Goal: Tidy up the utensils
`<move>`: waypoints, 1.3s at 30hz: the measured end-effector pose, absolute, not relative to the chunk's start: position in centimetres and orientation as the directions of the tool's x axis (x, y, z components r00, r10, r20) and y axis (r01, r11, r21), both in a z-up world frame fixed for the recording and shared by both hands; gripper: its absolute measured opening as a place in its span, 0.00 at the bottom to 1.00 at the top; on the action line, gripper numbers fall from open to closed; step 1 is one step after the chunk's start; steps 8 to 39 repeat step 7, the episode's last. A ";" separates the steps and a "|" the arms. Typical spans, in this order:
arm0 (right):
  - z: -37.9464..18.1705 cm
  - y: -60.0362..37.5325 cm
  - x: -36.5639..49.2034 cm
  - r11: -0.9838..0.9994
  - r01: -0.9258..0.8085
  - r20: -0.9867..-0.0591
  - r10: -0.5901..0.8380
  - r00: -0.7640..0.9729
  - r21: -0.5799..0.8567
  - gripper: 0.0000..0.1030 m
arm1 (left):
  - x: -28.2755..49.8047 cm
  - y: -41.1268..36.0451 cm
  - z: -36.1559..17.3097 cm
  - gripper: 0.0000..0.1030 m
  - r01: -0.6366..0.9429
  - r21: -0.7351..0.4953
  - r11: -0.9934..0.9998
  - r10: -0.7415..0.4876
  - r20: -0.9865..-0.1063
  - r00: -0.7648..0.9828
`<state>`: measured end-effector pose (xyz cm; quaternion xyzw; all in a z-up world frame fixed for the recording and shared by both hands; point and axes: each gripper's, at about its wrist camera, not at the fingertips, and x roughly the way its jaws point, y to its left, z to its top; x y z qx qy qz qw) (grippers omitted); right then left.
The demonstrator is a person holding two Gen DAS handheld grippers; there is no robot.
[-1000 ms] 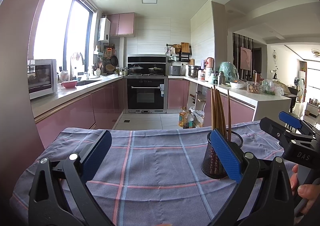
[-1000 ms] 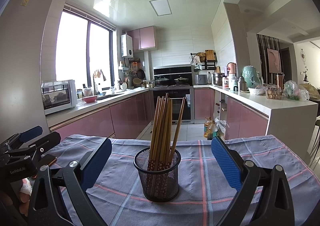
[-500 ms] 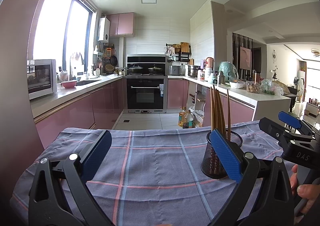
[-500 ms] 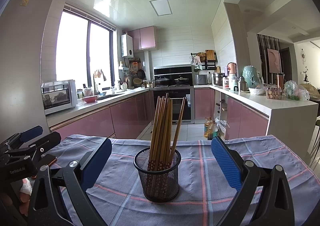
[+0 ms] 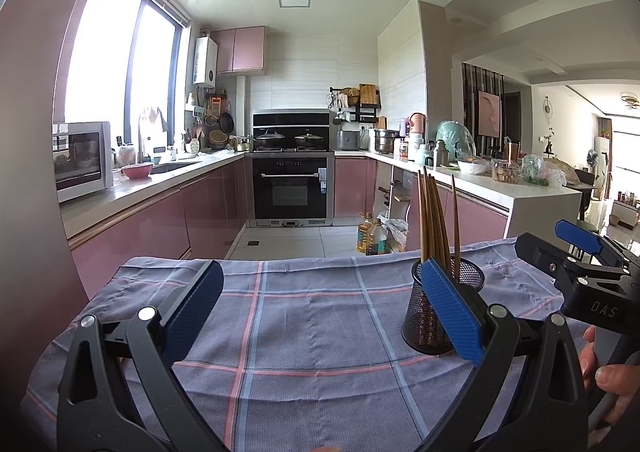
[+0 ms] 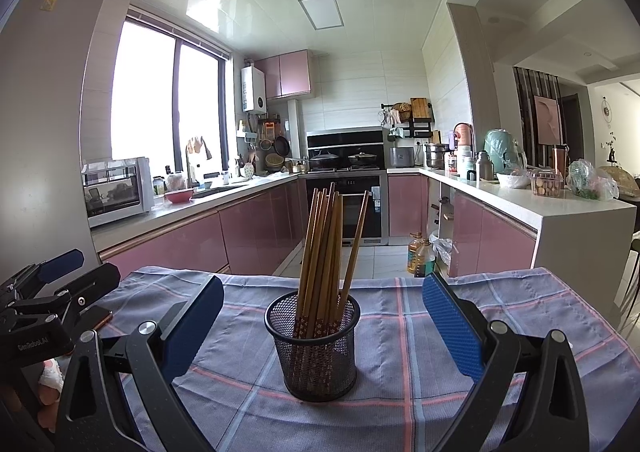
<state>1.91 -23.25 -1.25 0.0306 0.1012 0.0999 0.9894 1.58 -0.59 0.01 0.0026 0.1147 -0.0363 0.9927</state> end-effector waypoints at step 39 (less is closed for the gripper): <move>-3.0 -26.3 5.1 0.996 -0.085 -0.347 0.094 0.933 0.041 0.94 | 3.2 1.3 -1.3 0.95 0.047 -0.022 0.999 -0.052 -0.331 0.942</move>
